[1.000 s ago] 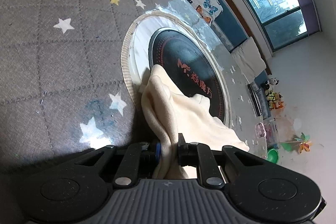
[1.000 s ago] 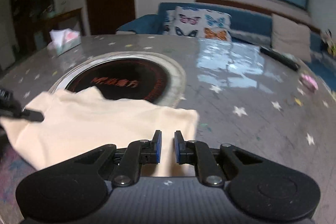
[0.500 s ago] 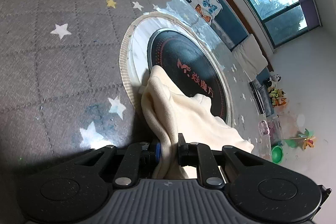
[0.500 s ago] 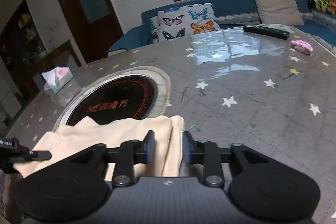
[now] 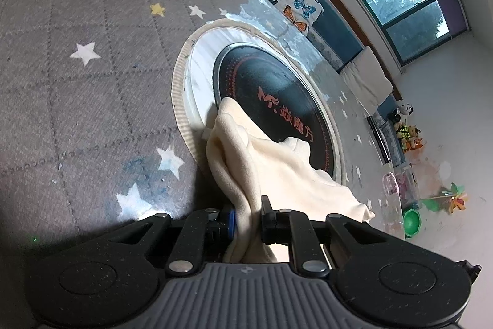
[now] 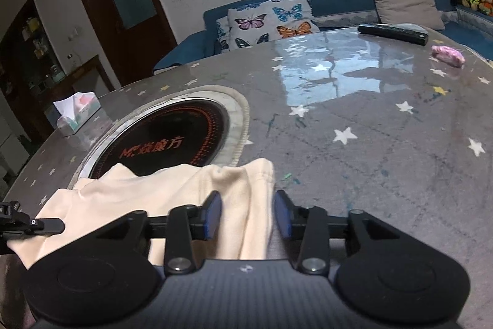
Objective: Fold clothes
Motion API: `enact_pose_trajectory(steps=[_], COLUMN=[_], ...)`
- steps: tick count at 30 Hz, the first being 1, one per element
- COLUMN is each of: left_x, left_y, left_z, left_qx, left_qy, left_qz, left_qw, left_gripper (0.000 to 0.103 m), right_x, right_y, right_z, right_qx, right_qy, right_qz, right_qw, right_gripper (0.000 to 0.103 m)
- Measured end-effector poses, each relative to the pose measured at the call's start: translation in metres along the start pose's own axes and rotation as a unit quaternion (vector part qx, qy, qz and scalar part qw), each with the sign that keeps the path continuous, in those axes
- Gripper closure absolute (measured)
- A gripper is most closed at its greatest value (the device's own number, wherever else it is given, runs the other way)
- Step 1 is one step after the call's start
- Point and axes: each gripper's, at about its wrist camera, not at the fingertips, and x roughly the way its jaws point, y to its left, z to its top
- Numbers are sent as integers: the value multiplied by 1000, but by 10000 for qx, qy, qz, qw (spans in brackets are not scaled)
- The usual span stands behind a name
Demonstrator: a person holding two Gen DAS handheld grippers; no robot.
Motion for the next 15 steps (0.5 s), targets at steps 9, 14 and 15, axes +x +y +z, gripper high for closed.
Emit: enact_pose_trajectory(steps=[9,14,15], left_x=[-7,17,23], left_y=[-46,-96,-106], left_z=[7,7,7], left_qx=[675,1144,1225], left_qy=[-153,-66,-37], left_qz=[-28,-158,-185], left_qw=[9976,9933,9923], left_gripper=[88,88,88], right_x=[-22,-50,-54], right_y=[-5,-25,-31], right_z=[11,34,39], right_qx=[270,216,209], right_qy=[-361,-727,-786], right_qz=[185,-131,-228], right_qw=[9988,9970,9964], right_gripper=[95,95,95])
